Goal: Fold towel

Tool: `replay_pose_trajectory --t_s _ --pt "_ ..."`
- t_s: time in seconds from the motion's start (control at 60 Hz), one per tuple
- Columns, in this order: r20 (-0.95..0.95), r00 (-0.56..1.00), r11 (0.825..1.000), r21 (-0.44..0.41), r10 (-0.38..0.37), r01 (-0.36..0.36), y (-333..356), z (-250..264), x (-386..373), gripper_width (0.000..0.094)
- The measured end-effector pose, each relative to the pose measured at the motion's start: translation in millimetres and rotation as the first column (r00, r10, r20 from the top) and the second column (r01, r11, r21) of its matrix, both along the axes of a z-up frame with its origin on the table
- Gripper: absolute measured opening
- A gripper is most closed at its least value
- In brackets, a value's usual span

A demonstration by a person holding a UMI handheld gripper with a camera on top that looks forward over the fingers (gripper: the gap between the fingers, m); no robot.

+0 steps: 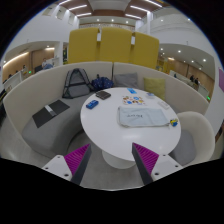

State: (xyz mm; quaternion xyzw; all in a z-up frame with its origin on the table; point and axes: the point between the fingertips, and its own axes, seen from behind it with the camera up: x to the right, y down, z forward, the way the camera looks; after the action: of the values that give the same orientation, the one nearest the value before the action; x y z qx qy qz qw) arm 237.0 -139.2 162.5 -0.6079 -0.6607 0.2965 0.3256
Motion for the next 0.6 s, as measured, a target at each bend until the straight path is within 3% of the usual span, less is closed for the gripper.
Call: replay_pose_trajectory --t_s 0.067,0.35,0.6 --pt "0.004 1.0 1.0 0.007 -0.007 0.007 3 -3 -8 0.0868" --pt "-0.002 0.997 0.997 0.018 -0.071 0.071 20 -79 -167 0.0867" --pt "0.005 0.998 0.997 0.032 -0.069 0.069 35 -151 -294 0.087"
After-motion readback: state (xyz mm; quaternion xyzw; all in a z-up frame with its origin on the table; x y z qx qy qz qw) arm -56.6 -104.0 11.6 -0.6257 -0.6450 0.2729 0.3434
